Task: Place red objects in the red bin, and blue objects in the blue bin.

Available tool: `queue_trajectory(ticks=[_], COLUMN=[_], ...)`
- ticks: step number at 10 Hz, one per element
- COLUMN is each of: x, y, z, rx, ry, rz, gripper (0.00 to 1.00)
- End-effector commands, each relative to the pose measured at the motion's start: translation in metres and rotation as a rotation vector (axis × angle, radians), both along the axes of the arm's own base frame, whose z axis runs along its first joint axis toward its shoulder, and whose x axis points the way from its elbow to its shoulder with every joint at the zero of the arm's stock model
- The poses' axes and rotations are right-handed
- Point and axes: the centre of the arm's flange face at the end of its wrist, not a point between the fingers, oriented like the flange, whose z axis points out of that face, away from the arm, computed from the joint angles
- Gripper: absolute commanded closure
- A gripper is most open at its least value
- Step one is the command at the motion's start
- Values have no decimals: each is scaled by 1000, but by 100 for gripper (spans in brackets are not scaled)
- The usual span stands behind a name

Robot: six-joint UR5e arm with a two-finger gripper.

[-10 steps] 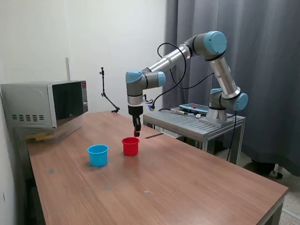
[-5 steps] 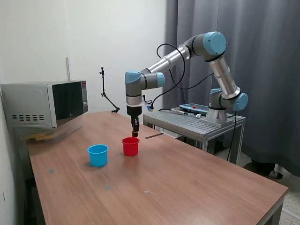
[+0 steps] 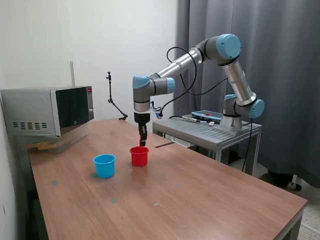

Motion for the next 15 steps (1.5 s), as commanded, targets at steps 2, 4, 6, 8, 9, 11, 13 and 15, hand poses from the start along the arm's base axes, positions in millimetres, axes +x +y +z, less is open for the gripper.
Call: queue_trajectory(ticks=[2,4,6,8,9,11,13,15], x=[2,0,-1,-1,-1,0,0,-1], y=[0,-1,-1,-1,-1,-1,-1,-5], z=[-7,-6,-5,-7,-7,-7,-7,-7], rx=[-4,-17,-16,-17,-17,-17,-17,-18], ry=[-10,2,5,4,4,2,2,2], rz=[-1,0,0,0,0,0,0,4], gripper=[100,100,100,100,100,0,0,0])
